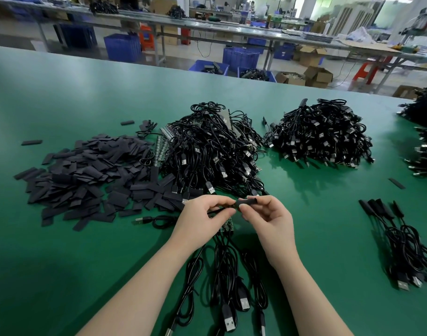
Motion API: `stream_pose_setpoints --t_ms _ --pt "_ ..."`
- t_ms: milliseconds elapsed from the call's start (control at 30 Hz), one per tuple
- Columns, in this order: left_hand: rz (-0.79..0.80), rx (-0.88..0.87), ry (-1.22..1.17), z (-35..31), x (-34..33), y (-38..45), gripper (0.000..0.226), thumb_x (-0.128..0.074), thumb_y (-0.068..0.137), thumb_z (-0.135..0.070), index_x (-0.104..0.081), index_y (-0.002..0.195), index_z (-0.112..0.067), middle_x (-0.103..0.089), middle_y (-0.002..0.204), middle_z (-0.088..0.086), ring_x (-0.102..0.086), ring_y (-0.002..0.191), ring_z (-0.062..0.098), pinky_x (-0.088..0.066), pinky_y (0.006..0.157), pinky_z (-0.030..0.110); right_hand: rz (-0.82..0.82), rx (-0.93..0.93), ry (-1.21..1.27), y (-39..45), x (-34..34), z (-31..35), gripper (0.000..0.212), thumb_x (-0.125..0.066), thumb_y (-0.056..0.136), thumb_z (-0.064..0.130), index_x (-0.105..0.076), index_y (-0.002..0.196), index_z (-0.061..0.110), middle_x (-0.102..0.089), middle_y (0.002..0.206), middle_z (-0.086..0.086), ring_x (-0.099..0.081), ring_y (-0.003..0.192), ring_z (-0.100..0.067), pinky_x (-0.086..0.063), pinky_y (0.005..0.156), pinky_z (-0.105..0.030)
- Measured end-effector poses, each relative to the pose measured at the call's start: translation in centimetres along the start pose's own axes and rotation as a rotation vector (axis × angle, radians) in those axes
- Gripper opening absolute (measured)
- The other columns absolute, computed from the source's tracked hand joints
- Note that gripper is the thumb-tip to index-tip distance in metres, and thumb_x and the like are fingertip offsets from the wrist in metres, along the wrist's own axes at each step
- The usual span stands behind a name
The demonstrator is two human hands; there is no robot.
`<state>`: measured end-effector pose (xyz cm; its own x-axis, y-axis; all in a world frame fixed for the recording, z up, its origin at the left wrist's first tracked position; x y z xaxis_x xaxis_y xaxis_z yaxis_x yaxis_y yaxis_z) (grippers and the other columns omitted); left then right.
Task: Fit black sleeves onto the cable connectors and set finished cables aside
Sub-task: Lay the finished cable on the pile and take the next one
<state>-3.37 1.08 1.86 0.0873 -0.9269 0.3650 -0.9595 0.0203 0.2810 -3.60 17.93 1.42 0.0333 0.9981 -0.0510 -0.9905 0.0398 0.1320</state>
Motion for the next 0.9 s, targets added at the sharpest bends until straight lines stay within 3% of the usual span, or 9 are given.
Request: stream_pose_setpoints --t_ms 167,333,567,733,900 --pt "-0.026 0.022 -0.018 -0.1 0.3 -0.2 0.028 -0.076 0.082 -0.032 -0.067 0.098 -0.053 -0.068 0.098 -0.032 -0.064 0.094 -0.009 -0.052 0.085 0.016 0.039 -0.025 0.054 -0.1 -0.3 0.1 0.025 -0.075 0.084 0.004 -0.073 0.082 0.029 -0.076 0.085 -0.005 -0.072 0.081 -0.014 -0.058 0.075 -0.025" --pt "-0.089 -0.005 0.096 -0.4 0.8 -0.4 0.016 -0.076 0.08 -0.04 -0.073 0.096 -0.043 -0.068 0.094 -0.032 -0.064 0.091 -0.01 -0.055 0.084 0.026 0.05 -0.033 0.07 -0.2 -0.6 0.0 0.024 -0.075 0.084 0.003 -0.073 0.083 0.028 -0.075 0.081 -0.005 -0.072 0.079 -0.013 -0.056 0.073 -0.022" --pt "-0.007 -0.071 0.06 -1.1 -0.2 -0.5 0.028 -0.071 0.087 -0.029 -0.069 0.112 -0.041 -0.068 0.103 -0.032 -0.062 0.1 -0.011 -0.048 0.087 0.011 -0.022 -0.066 0.13 0.0 0.1 -0.6 0.018 -0.077 0.082 0.006 -0.073 0.087 0.023 -0.071 0.076 -0.006 -0.07 0.077 -0.015 -0.057 0.076 -0.024" --pt "-0.054 -0.012 0.068 -0.7 0.3 -0.4 0.017 -0.074 0.084 -0.03 -0.075 0.099 -0.037 -0.07 0.092 -0.029 -0.065 0.089 -0.009 -0.052 0.081 0.015 0.02 -0.044 0.074 -0.1 -0.3 -0.5 0.02 -0.078 0.082 0.013 -0.074 0.093 0.029 -0.072 0.077 -0.007 -0.067 0.075 -0.012 -0.056 0.078 -0.024" --pt "-0.115 -0.056 0.126 -1.4 0.6 -0.6 0.016 -0.076 0.083 -0.028 -0.077 0.098 -0.031 -0.071 0.092 -0.021 -0.065 0.09 -0.006 -0.053 0.081 0.02 -0.04 -0.075 0.107 -0.1 0.1 -1.0 0.016 -0.079 0.082 0.012 -0.075 0.089 0.026 -0.071 0.074 -0.005 -0.068 0.076 -0.013 -0.055 0.081 -0.026"
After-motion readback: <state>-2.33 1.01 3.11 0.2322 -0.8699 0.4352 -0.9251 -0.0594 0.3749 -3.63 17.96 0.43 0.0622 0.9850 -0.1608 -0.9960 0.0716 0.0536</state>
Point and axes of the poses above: each hand's wrist, its own y-axis towards the middle knuckle, its own x-axis out of the back of the hand, z = x × y, the point moved 8 cm from there along y, towards the middle knuckle
